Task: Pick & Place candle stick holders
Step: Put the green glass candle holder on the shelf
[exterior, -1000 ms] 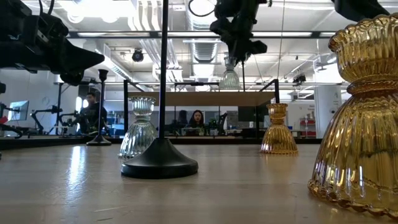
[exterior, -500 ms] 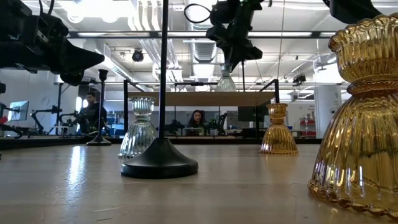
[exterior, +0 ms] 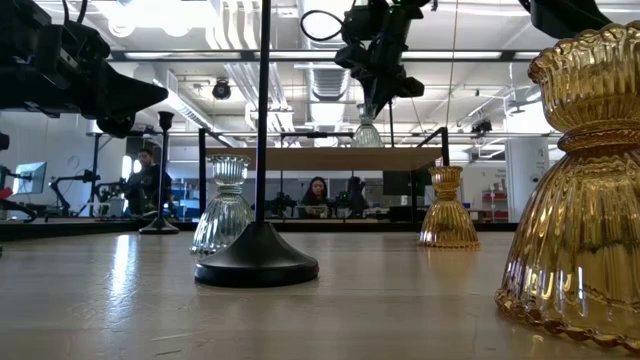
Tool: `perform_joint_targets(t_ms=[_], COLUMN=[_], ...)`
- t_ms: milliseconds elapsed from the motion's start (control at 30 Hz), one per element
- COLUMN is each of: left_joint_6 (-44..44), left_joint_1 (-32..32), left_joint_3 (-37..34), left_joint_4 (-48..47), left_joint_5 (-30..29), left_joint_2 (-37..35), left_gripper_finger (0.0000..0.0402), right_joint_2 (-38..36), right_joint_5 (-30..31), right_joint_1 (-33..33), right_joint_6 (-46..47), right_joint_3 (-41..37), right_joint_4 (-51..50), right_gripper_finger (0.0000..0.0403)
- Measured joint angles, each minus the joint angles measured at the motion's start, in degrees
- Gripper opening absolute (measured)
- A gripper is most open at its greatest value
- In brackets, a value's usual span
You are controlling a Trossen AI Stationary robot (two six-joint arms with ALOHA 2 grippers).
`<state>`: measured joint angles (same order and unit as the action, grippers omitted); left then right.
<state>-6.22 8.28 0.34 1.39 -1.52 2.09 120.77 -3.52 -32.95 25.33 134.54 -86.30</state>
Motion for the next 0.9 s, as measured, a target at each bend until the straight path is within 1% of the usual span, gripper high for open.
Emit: perform_joint_targets(t_ms=[100, 333, 533, 733, 900], left_joint_6=[0.00, -0.02, -0.02, -0.02, -0.01], left_joint_1=[0.00, 0.01, 0.00, 0.00, 0.01], left_joint_3=[0.00, 0.00, 0.00, 0.00, 0.00], left_joint_4=[0.00, 0.00, 0.00, 0.00, 0.00], left_joint_5=[0.00, 0.00, 0.00, 0.00, 0.00], left_joint_2=[-0.02, 0.00, -0.01, -0.02, 0.00], left_gripper_finger=[0.0005, 0.0005, 0.0005, 0.0005, 0.0005], right_joint_2=[0.04, 0.26, 0.26, 0.26, 0.21], right_joint_5=[-0.63, -0.76, -0.34, 0.73, 1.88], right_joint_1=[-0.02, 0.04, 0.04, 0.04, 0.04], right_joint_6=[0.10, 0.67, 0.64, 0.60, 0.60], right_joint_3=[-0.04, -0.15, -0.15, -0.15, -0.15], right_joint_4=[-0.06, -0.38, 0.13, 0.30, 0.45], right_gripper_finger=[0.0032, 0.0103, 0.0149, 0.0178, 0.0186])
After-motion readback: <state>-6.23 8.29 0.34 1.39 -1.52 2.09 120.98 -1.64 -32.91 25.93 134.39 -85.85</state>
